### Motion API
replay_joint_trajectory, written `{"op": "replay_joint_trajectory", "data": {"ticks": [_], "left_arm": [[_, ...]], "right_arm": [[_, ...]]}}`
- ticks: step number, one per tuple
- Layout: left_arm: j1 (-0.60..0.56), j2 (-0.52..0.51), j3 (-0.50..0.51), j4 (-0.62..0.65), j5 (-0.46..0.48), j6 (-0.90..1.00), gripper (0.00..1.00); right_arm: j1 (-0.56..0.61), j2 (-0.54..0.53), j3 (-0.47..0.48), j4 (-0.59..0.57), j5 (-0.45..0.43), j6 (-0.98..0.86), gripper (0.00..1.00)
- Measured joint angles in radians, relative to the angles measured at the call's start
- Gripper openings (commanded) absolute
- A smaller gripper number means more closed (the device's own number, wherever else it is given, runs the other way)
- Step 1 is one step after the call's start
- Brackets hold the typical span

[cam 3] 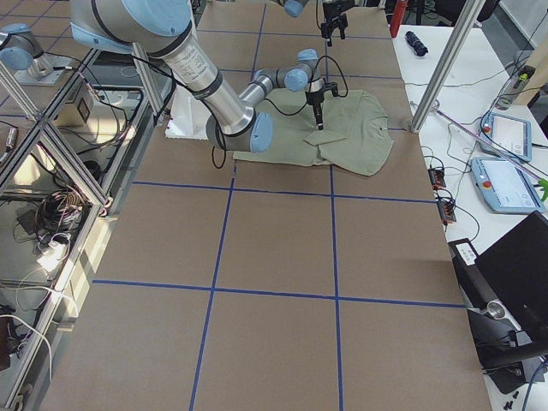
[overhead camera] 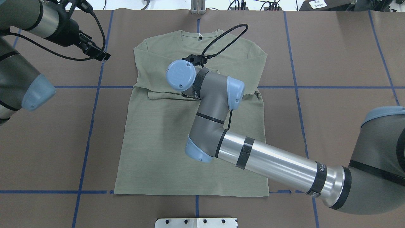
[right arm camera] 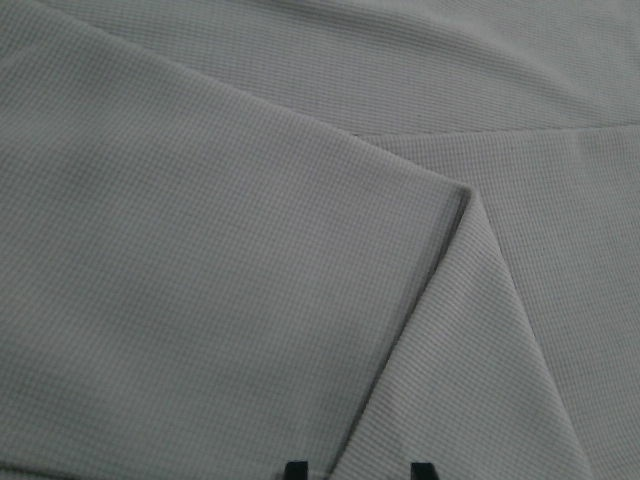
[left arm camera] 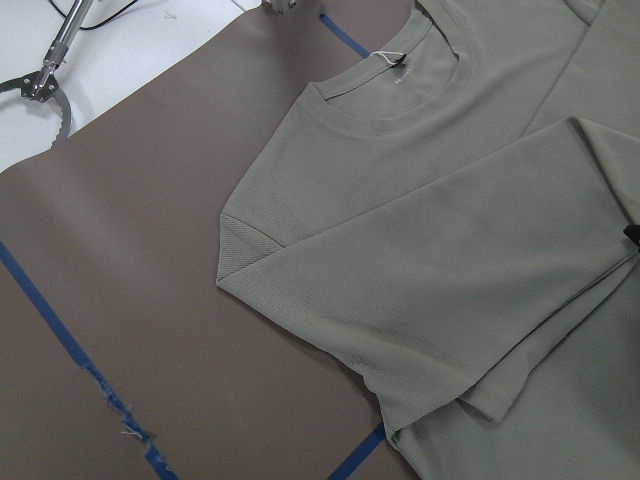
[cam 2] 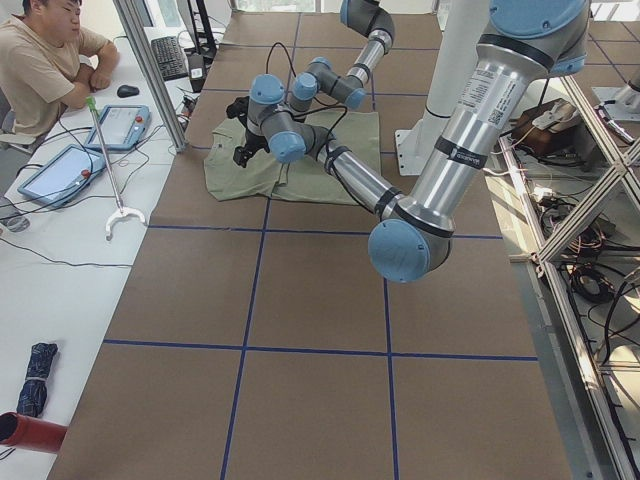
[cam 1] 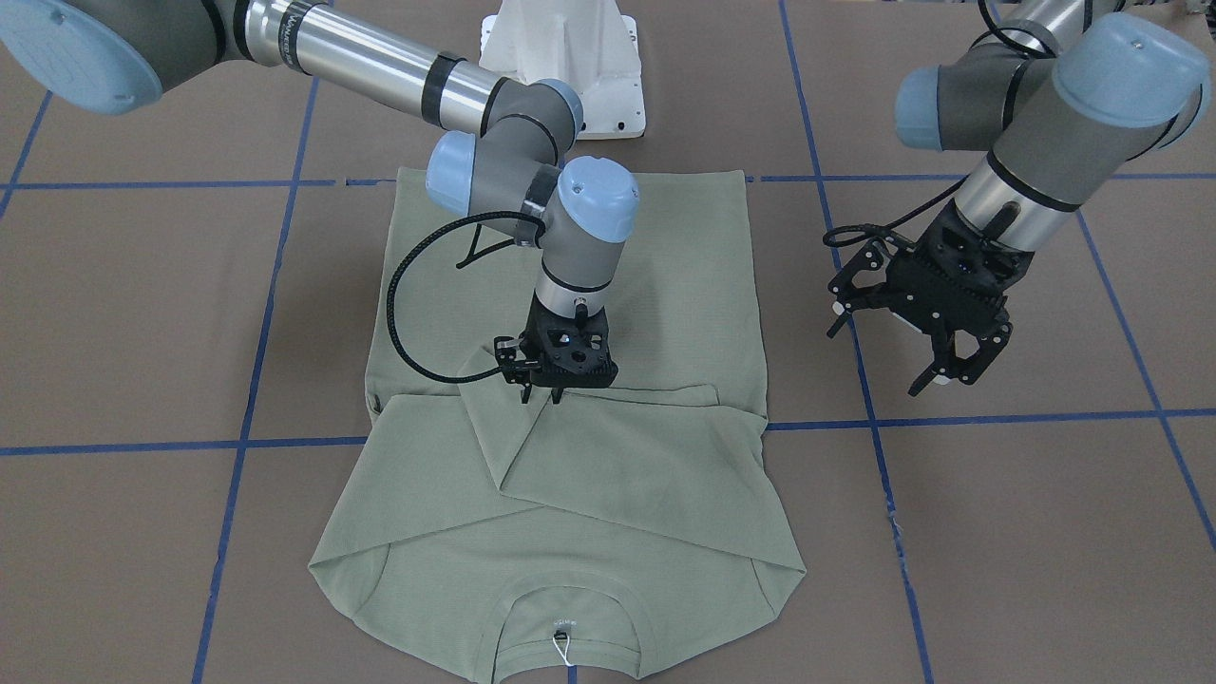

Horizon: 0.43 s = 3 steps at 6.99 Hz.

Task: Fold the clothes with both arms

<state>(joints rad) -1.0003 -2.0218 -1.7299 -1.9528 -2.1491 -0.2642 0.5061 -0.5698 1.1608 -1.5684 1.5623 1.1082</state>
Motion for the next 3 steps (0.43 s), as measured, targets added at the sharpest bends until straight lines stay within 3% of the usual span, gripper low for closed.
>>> {"op": "replay_joint_trajectory", "data": {"ticks": [2,3], "left_arm": [[0.0,0.0,0.0,0.0,0.0,-0.001,1.0],[0.0,0.0,0.0,0.0,0.0,-0.001,1.0]], "right_arm": [[-0.006,0.005,0.001,-0.012,-0.001,-0.001,0.0],[-0.007,0.006,0.004,-0.022,-0.001,-0.001,0.0]]}}
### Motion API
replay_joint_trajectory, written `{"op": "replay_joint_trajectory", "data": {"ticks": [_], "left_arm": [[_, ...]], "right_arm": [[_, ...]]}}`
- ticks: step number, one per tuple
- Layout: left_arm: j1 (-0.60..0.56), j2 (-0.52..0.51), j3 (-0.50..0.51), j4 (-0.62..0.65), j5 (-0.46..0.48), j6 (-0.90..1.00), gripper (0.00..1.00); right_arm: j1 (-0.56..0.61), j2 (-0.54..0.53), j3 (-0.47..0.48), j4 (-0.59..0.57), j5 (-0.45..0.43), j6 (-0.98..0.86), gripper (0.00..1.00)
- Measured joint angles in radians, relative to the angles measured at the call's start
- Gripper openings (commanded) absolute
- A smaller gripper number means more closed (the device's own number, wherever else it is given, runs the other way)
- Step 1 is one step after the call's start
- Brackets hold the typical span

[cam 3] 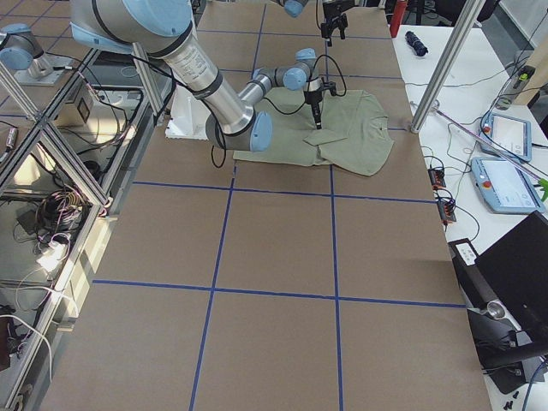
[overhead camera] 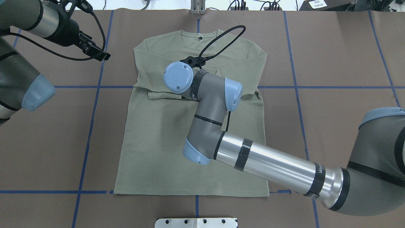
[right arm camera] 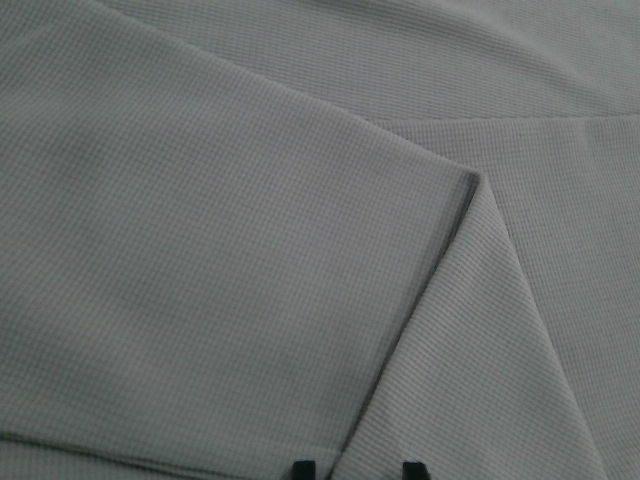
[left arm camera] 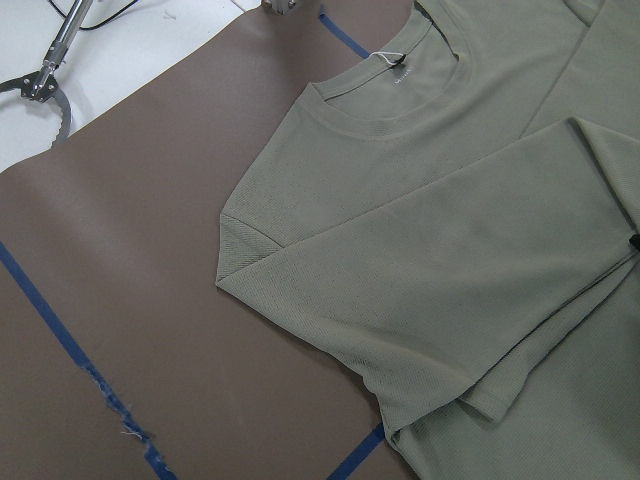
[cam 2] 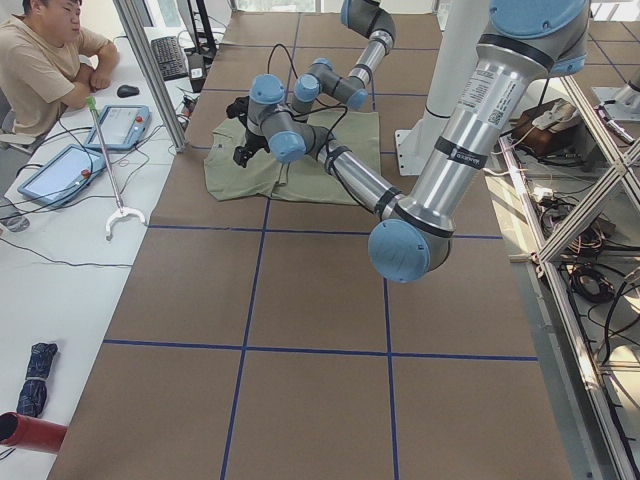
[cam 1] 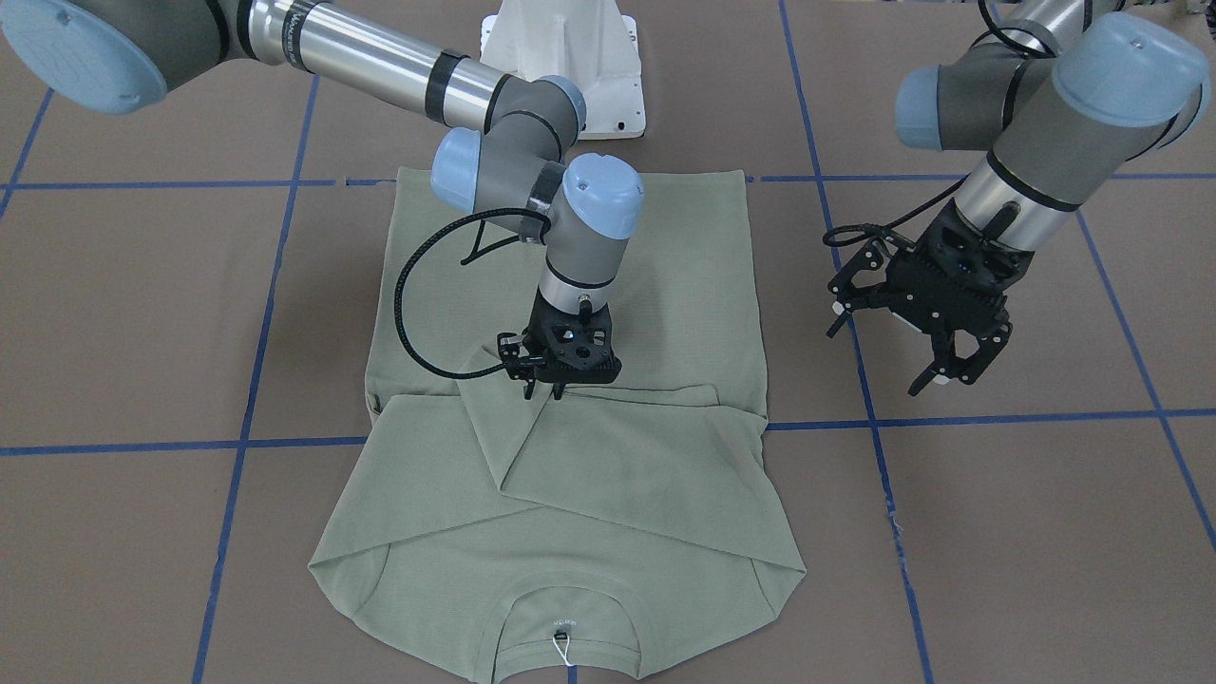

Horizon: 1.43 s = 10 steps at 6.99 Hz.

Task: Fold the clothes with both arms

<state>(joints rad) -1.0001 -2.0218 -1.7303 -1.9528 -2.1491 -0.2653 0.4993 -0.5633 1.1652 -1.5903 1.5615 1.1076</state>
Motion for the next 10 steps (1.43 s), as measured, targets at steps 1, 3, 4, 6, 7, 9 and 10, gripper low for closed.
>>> {"op": "replay_joint_trajectory", "data": {"ticks": [1,3,4,6,7,9,10], "left_arm": [[0.0,0.0,-0.001,0.0,0.0,-0.002,1.0],[0.001,0.0,-0.004,-0.001,-0.001,-0.041,1.0],[0.002,0.0,-0.009,-0.001,-0.001,-0.055,1.0],[0.003,0.0,-0.013,-0.002,-0.002,-0.062,1.0],[0.003,0.0,-0.014,-0.002,-0.002,-0.063,1.0],[0.004,0.0,-0.016,-0.002,-0.002,-0.064,1.0],[0.004,0.0,-0.016,-0.002,-0.002,-0.064,1.0]], "right_arm": [[-0.001,0.001,0.005,-0.014,-0.001,0.0,0.0],[0.006,0.0,0.019,-0.032,-0.006,0.0,0.0],[0.022,-0.005,0.05,-0.06,-0.005,-0.011,0.0],[0.086,-0.074,0.166,-0.122,0.003,-0.119,0.0],[0.129,-0.131,0.212,-0.122,0.006,-0.2,0.0],[0.198,-0.23,0.246,-0.056,0.006,-0.317,0.0],[0.216,-0.256,0.246,-0.024,0.005,-0.346,0.68]]}}
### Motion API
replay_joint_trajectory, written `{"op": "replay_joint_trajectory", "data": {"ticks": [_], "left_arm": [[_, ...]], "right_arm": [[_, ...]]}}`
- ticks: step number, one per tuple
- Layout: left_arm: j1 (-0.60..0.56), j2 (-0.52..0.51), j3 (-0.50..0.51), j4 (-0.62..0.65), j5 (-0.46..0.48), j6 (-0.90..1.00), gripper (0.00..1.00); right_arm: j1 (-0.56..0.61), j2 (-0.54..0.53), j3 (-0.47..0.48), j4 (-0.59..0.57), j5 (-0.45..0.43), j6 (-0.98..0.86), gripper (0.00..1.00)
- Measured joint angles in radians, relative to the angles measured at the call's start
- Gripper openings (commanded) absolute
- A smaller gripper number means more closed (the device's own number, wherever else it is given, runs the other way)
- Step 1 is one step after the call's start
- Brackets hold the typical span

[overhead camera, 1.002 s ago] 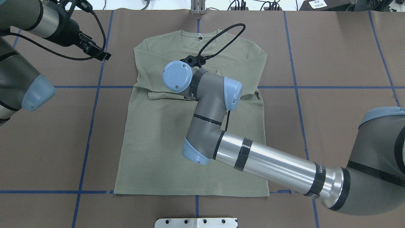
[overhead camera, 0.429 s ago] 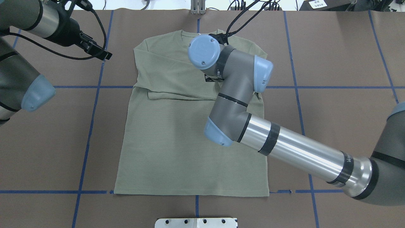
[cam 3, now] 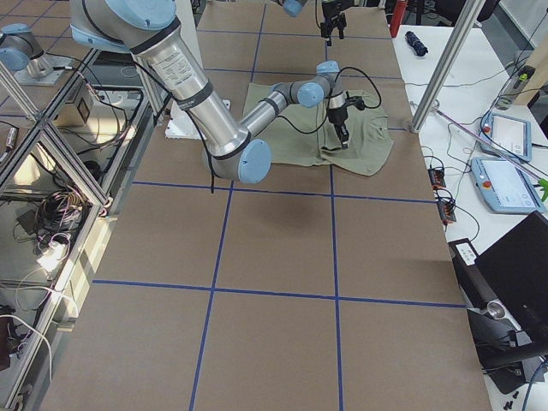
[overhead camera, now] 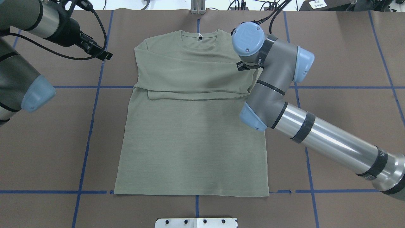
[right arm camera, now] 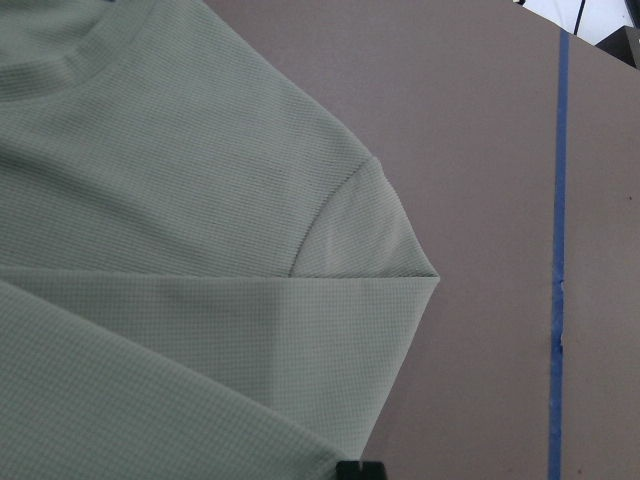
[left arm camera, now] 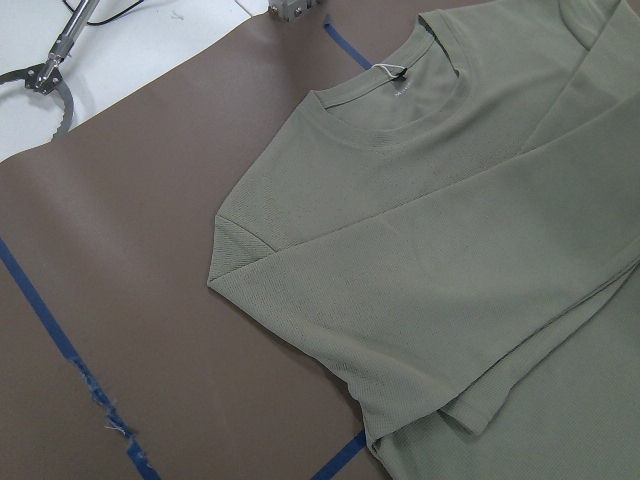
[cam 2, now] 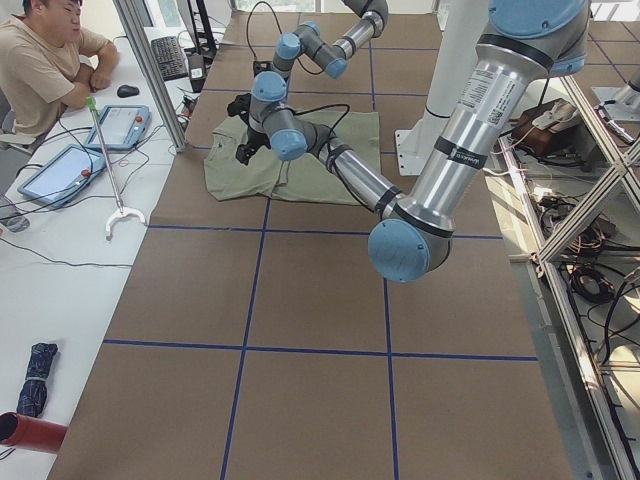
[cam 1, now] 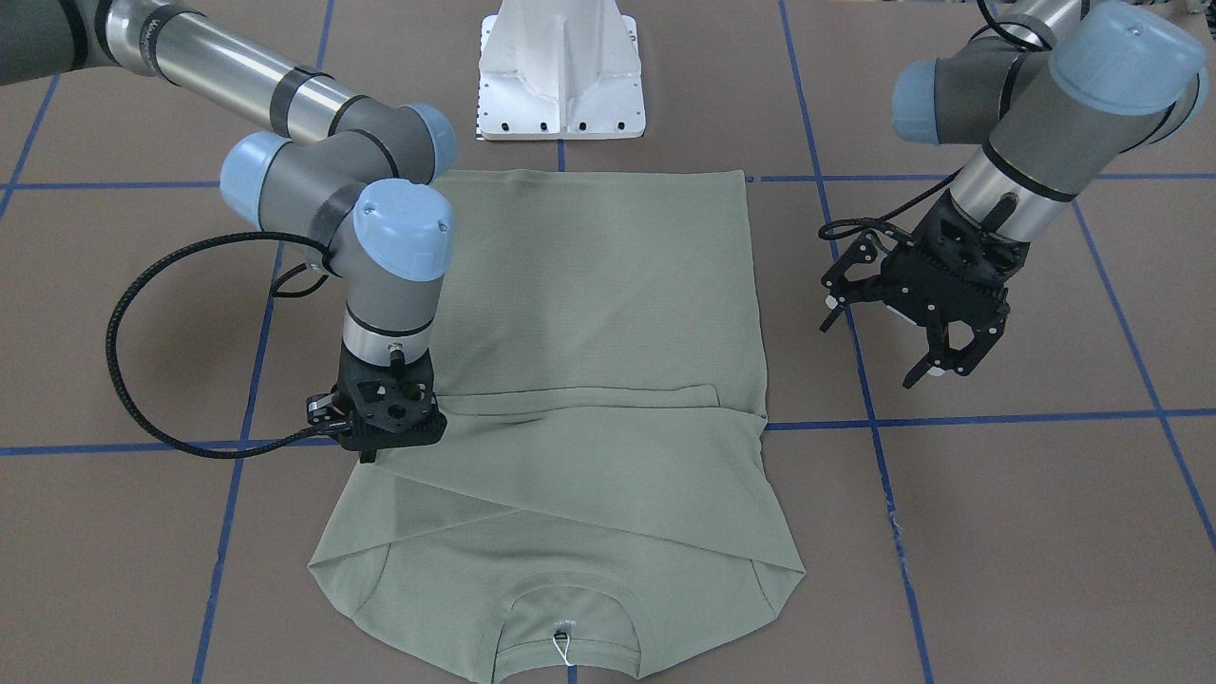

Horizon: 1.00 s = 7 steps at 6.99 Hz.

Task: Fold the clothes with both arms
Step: 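Move both grippers to the shirt hem corners nearest the robot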

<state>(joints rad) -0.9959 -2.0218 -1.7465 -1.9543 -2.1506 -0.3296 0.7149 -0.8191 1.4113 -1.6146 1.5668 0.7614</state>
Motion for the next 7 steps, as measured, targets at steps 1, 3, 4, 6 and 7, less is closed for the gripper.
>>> {"op": "replay_joint_trajectory", "data": {"ticks": [1,3,4,6,7], "left_arm": [[0.001,0.0,0.0,0.0,0.0,0.0,1.0],[0.002,0.0,-0.001,0.0,0.0,0.001,1.0],[0.002,0.0,-0.001,0.0,0.001,0.0,1.0],[0.01,0.027,-0.024,0.001,0.005,-0.073,1.0],[0.03,0.078,-0.078,-0.007,0.015,-0.161,1.0]], "right_arm": [[0.008,-0.013,-0.002,0.022,0.0,-0.011,1.0],[0.008,-0.04,-0.006,0.123,0.01,0.02,1.0],[0.01,-0.046,0.002,0.152,0.052,0.043,1.0],[0.018,-0.065,0.072,0.162,0.179,0.146,1.0],[0.008,-0.11,0.153,0.16,0.217,0.225,1.0]]}}
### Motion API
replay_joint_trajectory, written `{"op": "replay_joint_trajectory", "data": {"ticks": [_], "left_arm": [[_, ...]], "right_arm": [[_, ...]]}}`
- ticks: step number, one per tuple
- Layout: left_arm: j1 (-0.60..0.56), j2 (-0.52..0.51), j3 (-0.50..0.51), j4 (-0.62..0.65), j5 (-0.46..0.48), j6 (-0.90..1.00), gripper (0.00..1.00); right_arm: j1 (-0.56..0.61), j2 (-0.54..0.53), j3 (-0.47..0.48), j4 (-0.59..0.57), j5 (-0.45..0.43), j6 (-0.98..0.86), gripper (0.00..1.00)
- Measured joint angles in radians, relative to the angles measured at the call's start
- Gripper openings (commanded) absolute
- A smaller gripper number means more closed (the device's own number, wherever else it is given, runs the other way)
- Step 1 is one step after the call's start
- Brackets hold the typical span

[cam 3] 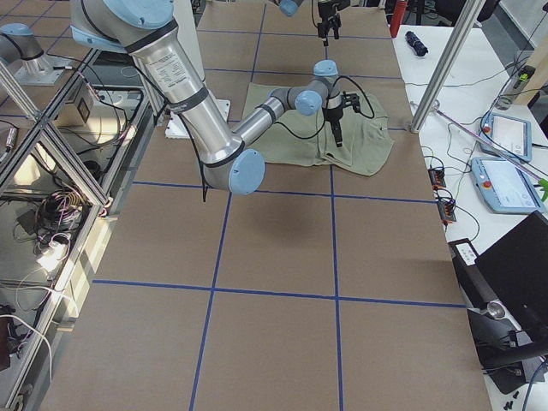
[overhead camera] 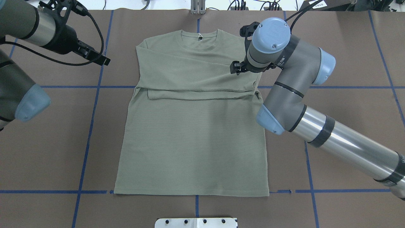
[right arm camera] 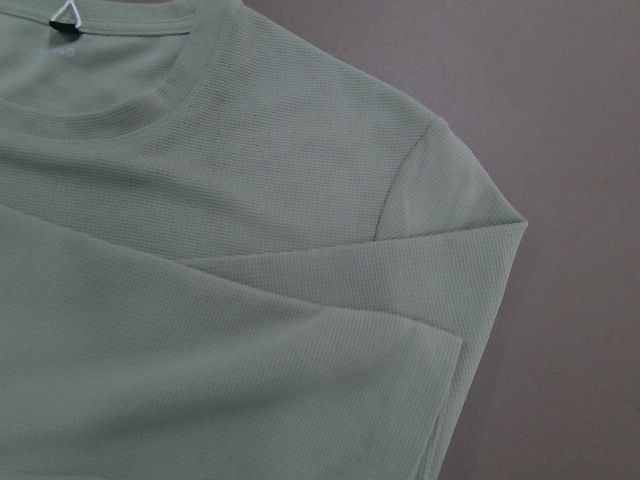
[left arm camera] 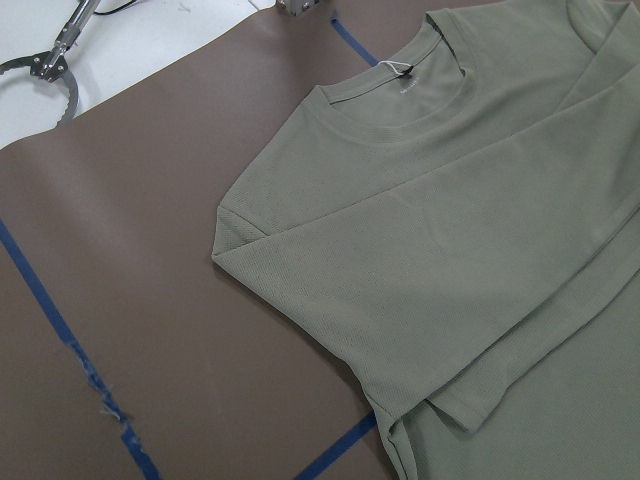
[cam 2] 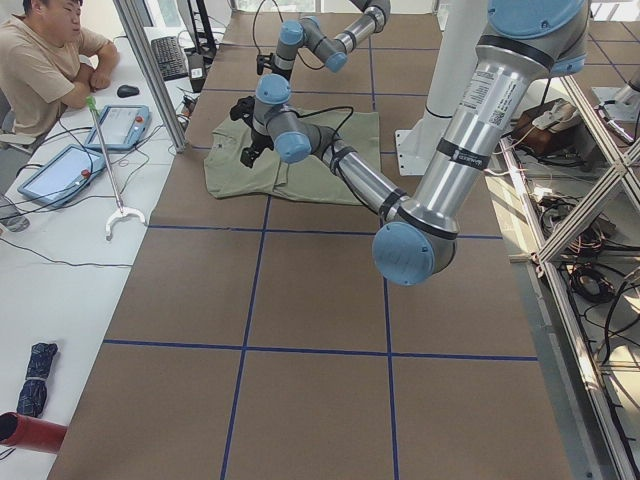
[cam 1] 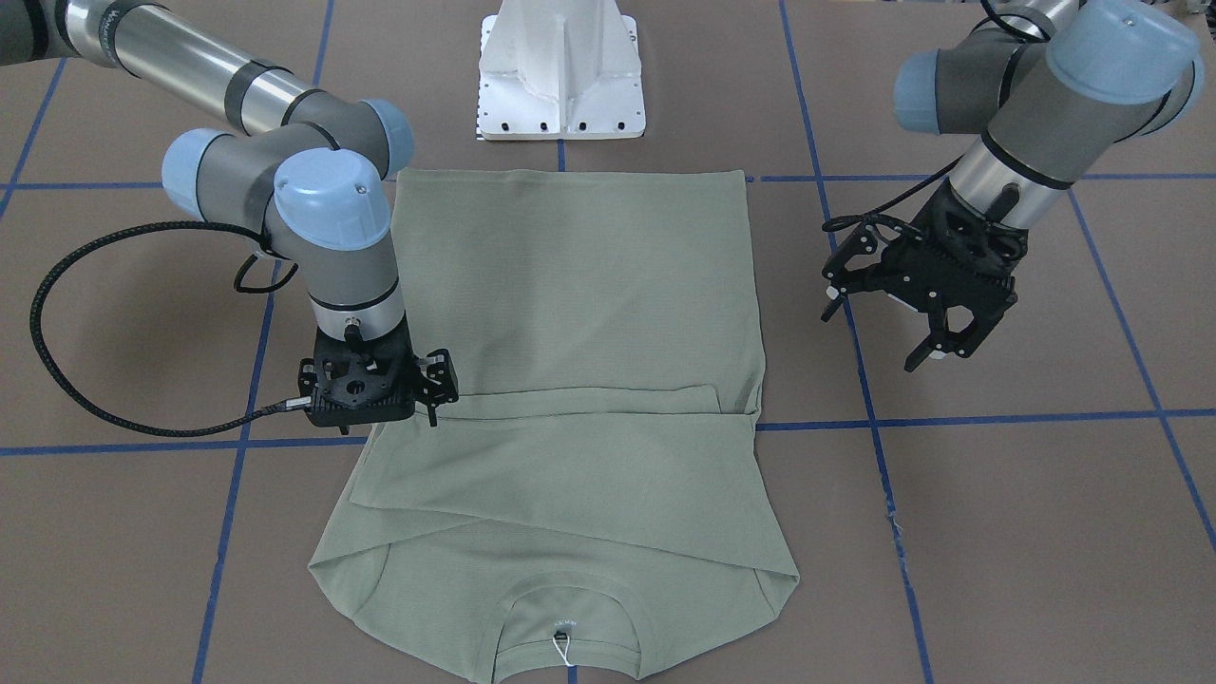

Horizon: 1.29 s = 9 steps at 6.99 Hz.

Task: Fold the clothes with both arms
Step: 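Move both grippers to the shirt hem corners nearest the robot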

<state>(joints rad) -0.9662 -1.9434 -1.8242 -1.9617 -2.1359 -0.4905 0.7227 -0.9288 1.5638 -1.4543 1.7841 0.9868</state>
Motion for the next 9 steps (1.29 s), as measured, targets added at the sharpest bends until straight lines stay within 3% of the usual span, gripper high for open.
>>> {"op": "replay_joint_trajectory", "data": {"ticks": [2,3,4,5,6,9], "left_arm": [[0.092,0.151,-0.152,-0.059,0.088,-0.221,1.0],[0.163,0.223,-0.21,-0.113,0.146,-0.351,1.0],[0.24,0.28,-0.24,-0.175,0.211,-0.467,0.93],[0.324,0.322,-0.251,-0.225,0.282,-0.578,0.79],[0.405,0.352,-0.255,-0.249,0.346,-0.684,0.72],[0.673,0.397,-0.25,-0.276,0.569,-1.029,0.71]], "right_arm": [[-0.086,-0.171,0.257,0.003,-0.006,0.215,1.0],[-0.161,-0.267,0.394,0.005,-0.057,0.327,1.0],[-0.246,-0.338,0.493,0.007,-0.128,0.429,1.0],[-0.338,-0.392,0.558,0.009,-0.208,0.533,0.99],[-0.419,-0.437,0.607,0.011,-0.282,0.623,0.97],[-0.529,-0.51,0.661,0.029,-0.385,0.775,0.98]]}}
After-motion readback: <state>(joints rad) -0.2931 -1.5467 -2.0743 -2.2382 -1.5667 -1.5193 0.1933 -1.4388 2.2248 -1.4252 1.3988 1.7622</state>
